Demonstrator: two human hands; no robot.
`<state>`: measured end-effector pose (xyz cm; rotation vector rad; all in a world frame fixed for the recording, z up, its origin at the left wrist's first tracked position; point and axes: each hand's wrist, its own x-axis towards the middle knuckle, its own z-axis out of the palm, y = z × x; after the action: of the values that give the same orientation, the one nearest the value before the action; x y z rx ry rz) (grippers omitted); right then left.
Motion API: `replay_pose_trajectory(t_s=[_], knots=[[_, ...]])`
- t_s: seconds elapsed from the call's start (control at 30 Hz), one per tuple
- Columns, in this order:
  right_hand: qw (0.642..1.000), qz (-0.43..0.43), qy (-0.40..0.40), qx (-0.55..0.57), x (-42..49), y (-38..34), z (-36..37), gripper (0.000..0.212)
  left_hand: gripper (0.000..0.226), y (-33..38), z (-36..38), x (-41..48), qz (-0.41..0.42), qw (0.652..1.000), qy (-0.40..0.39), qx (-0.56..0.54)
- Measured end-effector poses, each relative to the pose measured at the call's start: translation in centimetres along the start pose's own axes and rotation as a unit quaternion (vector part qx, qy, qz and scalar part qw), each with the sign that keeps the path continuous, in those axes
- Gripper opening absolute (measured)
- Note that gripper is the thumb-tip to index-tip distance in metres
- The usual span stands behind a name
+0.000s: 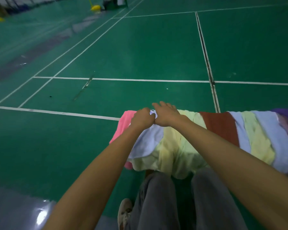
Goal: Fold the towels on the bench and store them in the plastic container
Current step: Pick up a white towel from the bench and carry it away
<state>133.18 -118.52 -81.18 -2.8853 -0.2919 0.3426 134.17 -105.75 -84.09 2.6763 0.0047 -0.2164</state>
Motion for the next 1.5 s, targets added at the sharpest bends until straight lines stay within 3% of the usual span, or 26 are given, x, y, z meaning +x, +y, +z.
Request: replay_pose_trajectory(t_s=[0.2, 0.4, 0.73, 0.83, 1.03, 1.23, 1.37, 1.43, 1.5], knots=[[1.000, -0.018, -0.008, -0.011, -4.1, -0.2, 1.8, 0.055, 0.029, -0.3, 2.6, -3.6, 0.017, 0.999, 0.035, 0.012], [0.999, -0.022, -0.028, -0.013, -5.5, -0.8, 3.0, 0.057, 0.032, -1.6, 3.6, -5.2, -0.002, 0.998, 0.050, 0.046], [0.998, -0.029, -0.048, -0.011, -0.7, -1.1, 5.6, 0.066, 0.021, -5.6, 3.6, -1.4, -0.024, 0.992, 0.016, 0.123], [0.997, -0.026, -0.063, -0.021, 0.6, -0.2, 6.2, 0.067, 0.014, -6.9, 4.1, -0.2, -0.033, 0.989, 0.037, 0.136], [0.997, -0.031, -0.062, -0.041, 2.6, 1.4, 7.1, 0.058, 0.018, -9.1, 6.5, 1.2, -0.063, 0.984, 0.077, 0.146], [0.996, -0.032, -0.068, -0.043, 2.7, 2.3, 7.3, 0.063, 0.025, -10.5, 8.2, 1.1, -0.084, 0.978, 0.094, 0.166], [0.998, 0.011, -0.065, 0.007, 2.5, 2.8, 7.2, 0.053, 0.023, -9.0, 6.3, 1.9, -0.116, 0.984, 0.131, 0.036], [0.990, 0.058, -0.070, 0.110, 2.6, 2.6, 6.8, 0.047, 0.017, -8.2, 4.6, 2.3, -0.153, 0.969, 0.143, -0.128], [0.952, 0.111, -0.088, 0.273, 2.4, 2.4, 6.8, 0.036, 0.010, -7.4, 3.2, 2.8, -0.183, 0.936, 0.135, -0.269]])
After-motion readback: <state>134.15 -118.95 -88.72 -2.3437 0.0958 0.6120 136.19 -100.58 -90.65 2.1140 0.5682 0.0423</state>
